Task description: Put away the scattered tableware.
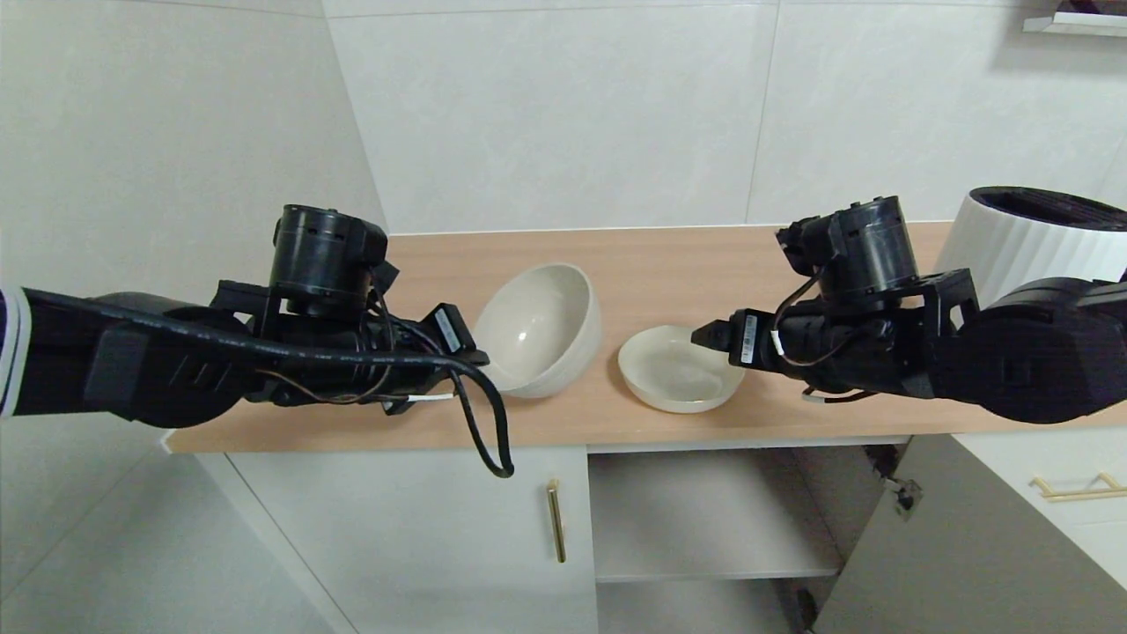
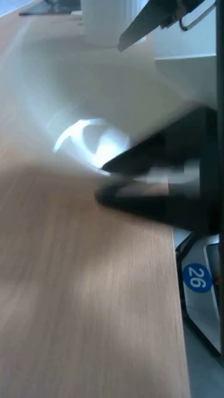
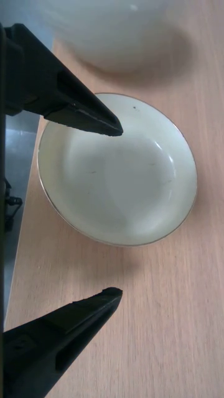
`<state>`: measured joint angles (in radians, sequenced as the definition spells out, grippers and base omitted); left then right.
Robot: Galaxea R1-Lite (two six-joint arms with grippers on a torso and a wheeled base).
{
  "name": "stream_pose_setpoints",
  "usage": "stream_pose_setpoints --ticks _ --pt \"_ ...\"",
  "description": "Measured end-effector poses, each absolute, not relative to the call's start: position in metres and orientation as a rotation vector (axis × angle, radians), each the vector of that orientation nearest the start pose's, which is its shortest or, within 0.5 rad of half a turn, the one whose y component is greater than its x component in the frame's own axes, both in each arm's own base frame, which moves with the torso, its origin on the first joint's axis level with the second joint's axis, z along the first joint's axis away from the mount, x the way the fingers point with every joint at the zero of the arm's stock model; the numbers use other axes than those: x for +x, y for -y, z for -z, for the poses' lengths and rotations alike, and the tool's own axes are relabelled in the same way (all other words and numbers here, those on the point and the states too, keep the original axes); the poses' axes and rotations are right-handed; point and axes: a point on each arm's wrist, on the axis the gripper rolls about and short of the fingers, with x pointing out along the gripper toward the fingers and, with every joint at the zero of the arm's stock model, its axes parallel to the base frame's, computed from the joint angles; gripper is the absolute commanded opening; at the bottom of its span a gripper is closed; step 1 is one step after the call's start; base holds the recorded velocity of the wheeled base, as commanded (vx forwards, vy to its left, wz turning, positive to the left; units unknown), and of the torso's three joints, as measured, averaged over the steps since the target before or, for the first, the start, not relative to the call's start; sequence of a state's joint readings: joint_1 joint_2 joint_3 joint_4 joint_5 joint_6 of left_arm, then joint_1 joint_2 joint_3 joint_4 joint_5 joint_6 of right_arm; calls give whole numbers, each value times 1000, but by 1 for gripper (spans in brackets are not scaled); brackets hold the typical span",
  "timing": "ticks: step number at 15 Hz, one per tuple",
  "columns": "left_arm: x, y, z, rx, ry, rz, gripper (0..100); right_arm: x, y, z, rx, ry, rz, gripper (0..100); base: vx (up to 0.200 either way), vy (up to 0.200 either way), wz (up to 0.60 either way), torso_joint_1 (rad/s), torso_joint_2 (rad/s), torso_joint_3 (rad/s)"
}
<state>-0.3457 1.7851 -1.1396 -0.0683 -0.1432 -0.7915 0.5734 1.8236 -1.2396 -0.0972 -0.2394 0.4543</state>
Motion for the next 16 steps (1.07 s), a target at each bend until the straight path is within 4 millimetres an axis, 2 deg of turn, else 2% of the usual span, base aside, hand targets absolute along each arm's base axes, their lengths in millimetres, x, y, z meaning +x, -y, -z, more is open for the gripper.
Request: stream_pose_setpoints --ticks 7,16 --pt "312 114 -196 -698 -723 221 0 301 -188 -206 239 -519 -211 100 0 0 0 0 0 0" --pt "312 114 -197 -698 -722 221 0 316 -195 -180 153 -547 -123 100 0 0 0 0 0 0"
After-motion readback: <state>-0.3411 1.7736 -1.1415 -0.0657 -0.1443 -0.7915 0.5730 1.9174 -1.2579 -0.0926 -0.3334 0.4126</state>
